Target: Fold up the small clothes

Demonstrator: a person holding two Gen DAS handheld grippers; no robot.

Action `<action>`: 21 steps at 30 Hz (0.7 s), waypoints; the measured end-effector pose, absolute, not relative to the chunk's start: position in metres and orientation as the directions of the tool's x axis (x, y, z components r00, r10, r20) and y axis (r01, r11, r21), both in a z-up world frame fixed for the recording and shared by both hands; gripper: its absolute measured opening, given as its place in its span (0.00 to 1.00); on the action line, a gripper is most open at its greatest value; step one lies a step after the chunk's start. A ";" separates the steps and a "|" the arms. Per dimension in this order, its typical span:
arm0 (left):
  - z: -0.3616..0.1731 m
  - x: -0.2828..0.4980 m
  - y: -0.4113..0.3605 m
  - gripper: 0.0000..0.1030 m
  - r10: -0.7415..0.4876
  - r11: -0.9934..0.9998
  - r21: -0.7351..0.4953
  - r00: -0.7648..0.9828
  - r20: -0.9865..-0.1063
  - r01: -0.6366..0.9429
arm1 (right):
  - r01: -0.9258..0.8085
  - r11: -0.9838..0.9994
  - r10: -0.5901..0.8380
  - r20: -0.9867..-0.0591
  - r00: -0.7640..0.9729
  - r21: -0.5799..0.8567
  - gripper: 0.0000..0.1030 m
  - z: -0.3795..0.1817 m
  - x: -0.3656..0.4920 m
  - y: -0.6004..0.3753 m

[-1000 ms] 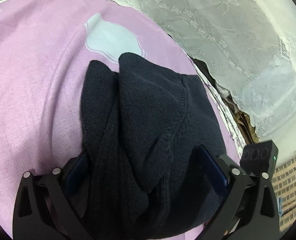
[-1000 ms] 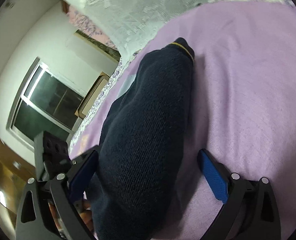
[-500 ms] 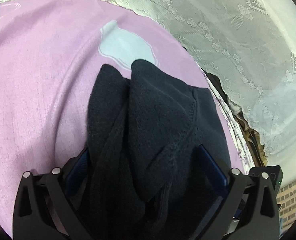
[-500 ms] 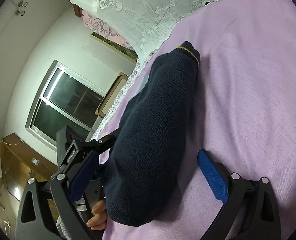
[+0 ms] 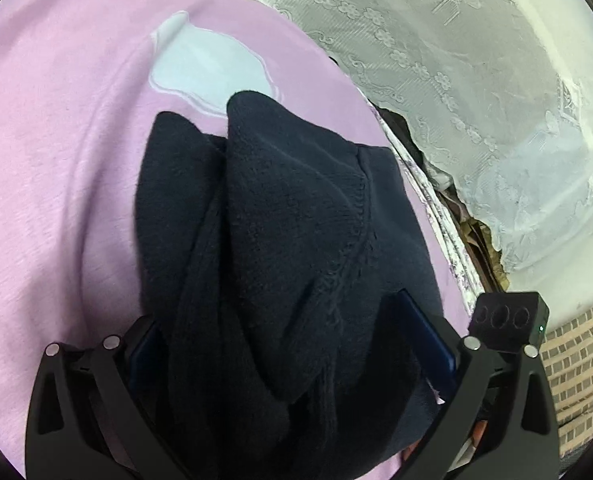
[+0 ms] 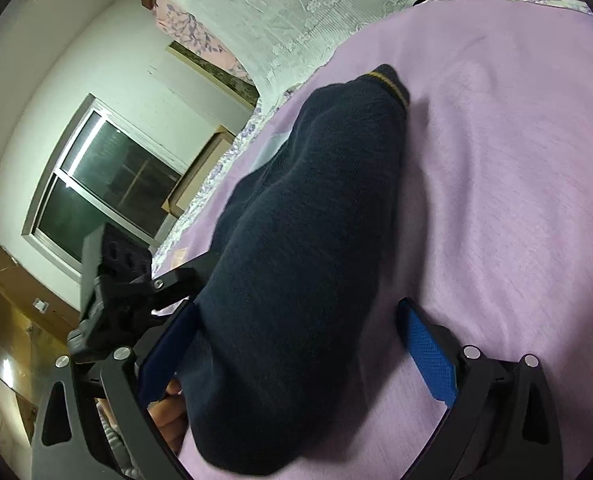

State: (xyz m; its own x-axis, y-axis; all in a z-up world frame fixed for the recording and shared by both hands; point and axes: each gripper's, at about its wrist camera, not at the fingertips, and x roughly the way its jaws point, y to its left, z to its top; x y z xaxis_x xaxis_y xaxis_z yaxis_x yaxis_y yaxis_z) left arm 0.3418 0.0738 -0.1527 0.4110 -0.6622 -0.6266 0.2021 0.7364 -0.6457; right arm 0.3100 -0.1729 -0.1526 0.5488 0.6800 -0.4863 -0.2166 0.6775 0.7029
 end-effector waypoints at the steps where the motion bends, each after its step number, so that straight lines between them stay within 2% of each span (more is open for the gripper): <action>1: -0.153 0.342 0.076 0.96 -0.671 0.728 -0.656 0.408 -0.620 0.201 | -0.212 0.671 0.682 -0.480 0.551 0.710 0.97 -0.153 0.314 -0.171; 9: -0.149 0.341 0.076 0.96 -0.686 0.713 -0.669 0.405 -0.605 0.209 | -0.177 0.594 0.713 -0.412 0.567 0.785 0.96 -0.153 0.341 -0.174; 15: -0.144 0.339 0.068 0.96 -0.695 0.709 -0.665 0.392 -0.602 0.234 | -0.161 0.601 0.706 -0.427 0.565 0.783 0.76 -0.158 0.335 -0.182; 21: -0.147 0.343 0.065 0.96 -0.679 0.724 -0.650 0.399 -0.616 0.229 | -0.172 0.617 0.700 -0.436 0.566 0.768 0.75 -0.160 0.334 -0.180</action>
State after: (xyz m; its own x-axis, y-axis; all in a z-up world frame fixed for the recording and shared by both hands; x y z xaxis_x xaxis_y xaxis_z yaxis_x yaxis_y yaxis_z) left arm 0.3431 0.0654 -0.1467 0.3990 -0.6793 -0.6160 0.2289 0.7243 -0.6504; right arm 0.3338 -0.1803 -0.1602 0.5665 0.6995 -0.4356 -0.1719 0.6173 0.7677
